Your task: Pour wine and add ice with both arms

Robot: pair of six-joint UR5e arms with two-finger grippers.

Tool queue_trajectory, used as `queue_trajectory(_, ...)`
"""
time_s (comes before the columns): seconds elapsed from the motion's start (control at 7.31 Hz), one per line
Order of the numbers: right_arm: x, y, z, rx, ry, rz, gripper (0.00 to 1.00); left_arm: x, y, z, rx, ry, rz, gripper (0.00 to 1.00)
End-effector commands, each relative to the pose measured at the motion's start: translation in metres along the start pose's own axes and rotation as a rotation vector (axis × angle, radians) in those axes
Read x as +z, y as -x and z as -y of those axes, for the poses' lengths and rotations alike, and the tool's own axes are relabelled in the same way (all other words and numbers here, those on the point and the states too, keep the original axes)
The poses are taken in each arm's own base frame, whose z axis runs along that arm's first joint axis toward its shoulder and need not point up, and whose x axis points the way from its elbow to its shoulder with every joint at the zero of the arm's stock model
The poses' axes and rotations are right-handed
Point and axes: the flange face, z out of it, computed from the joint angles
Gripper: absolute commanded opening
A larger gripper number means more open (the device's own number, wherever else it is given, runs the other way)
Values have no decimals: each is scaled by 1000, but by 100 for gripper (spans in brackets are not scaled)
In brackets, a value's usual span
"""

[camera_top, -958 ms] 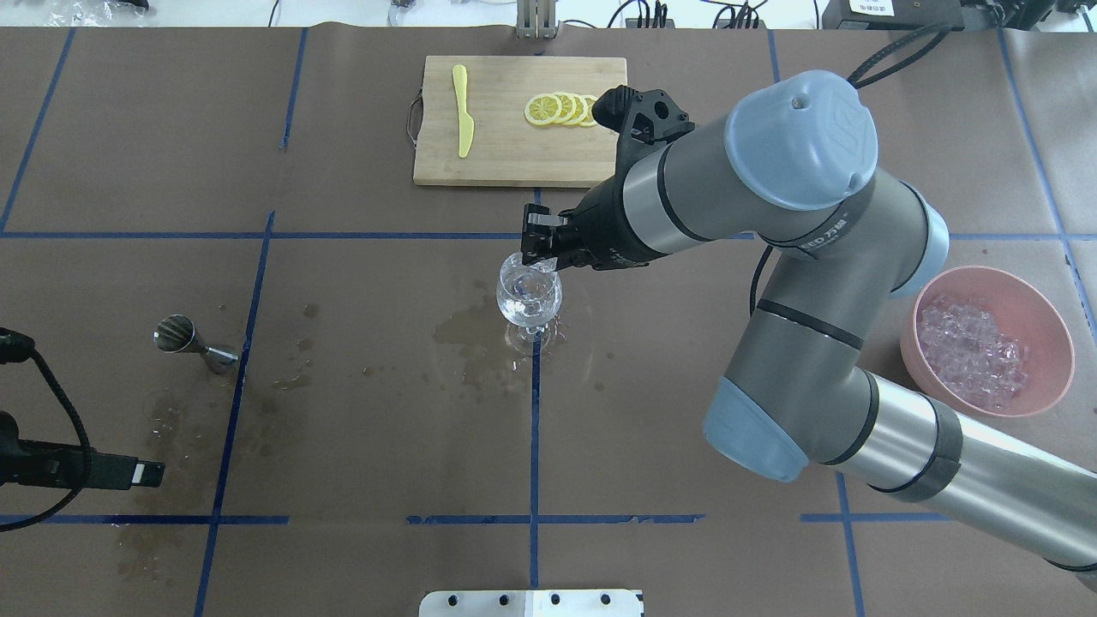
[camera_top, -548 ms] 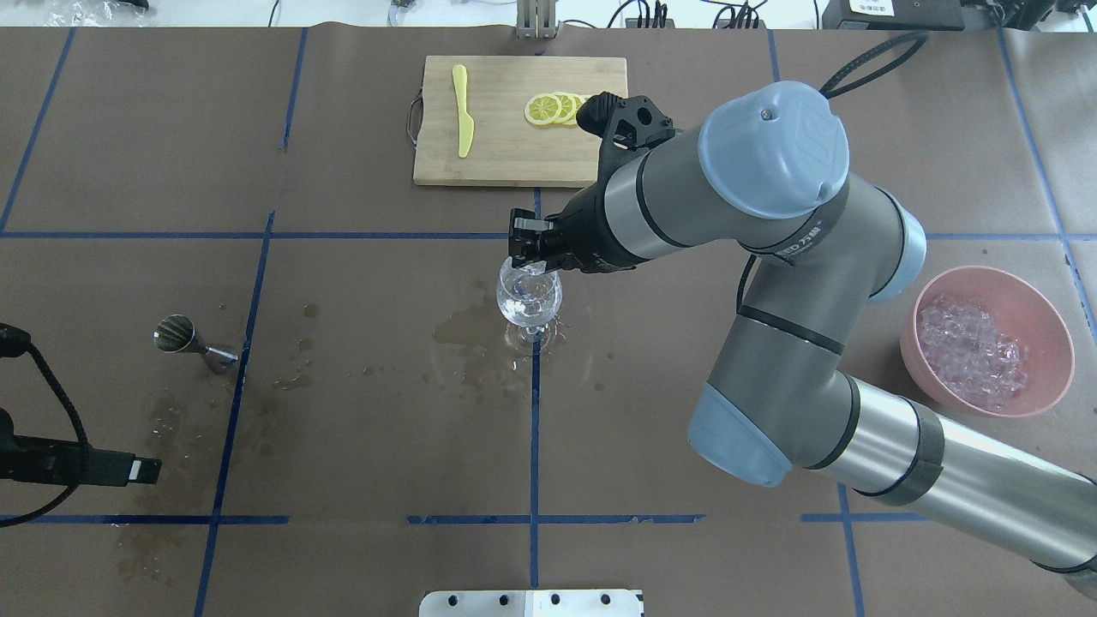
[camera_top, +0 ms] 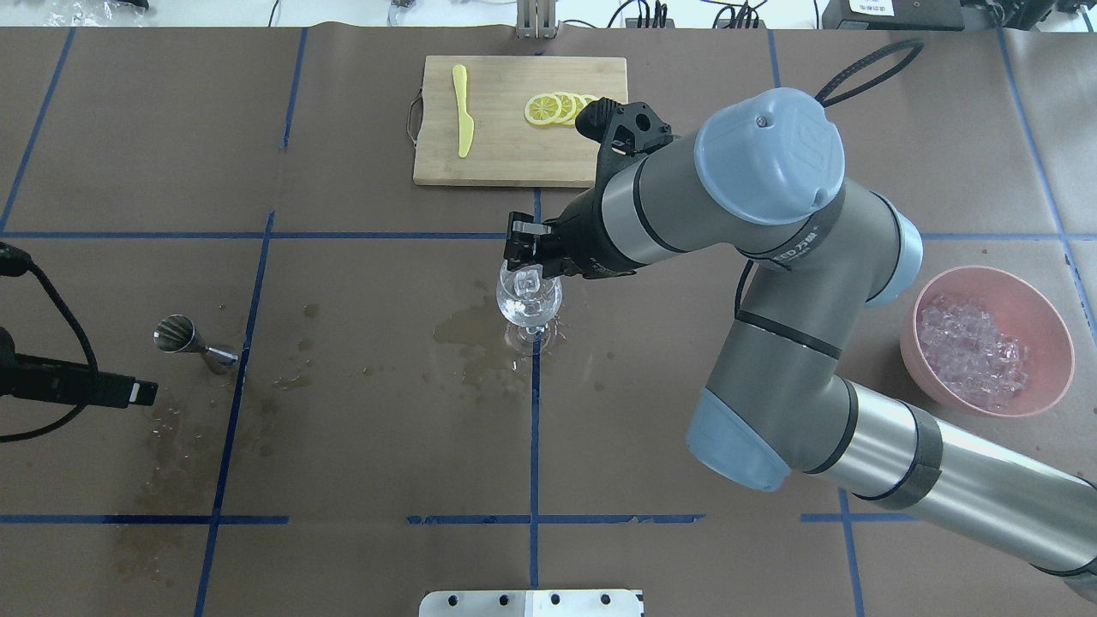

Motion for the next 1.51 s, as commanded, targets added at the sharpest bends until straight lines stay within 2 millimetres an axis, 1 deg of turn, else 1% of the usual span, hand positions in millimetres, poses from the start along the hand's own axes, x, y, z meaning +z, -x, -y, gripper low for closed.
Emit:
queue_trajectory(0.0,-3,-1,0,-2,-9,3,100,-12,32,47,54,-71,76,100)
queue_trajectory(0.14,-9,-2,4,-2,-15,6,100,-15,50,69,72,-89,101,100)
queue_trajectory(0.27,-25,-6,16,8,-44,-2,100,-28,67,90,120,-107,127,100)
queue_trajectory(0.41,-42,-25,25,18,-56,-46,100,-41,91,115,133,-132,176,100)
queue_trajectory(0.55,-53,-47,42,-15,-78,-102,100,-50,118,139,167,-144,220,100)
queue_trajectory(0.68,-61,-71,57,-79,-87,-169,100,-61,158,149,167,-151,270,100)
queue_trajectory(0.82,-71,-97,72,-122,-79,-236,100,-63,187,158,175,-137,284,100)
queue_trajectory(0.96,-85,-130,93,-170,-62,-311,100,-71,227,171,164,-115,258,100)
queue_trajectory(1.1,-110,-164,118,-215,-8,-374,100,-80,264,172,178,-105,267,100)
queue_trajectory(1.23,-142,-206,140,-250,48,-418,100,-90,295,168,182,-99,293,100)
queue_trajectory(1.37,-172,-255,154,-264,116,-451,100,-96,327,161,201,-82,315,100)
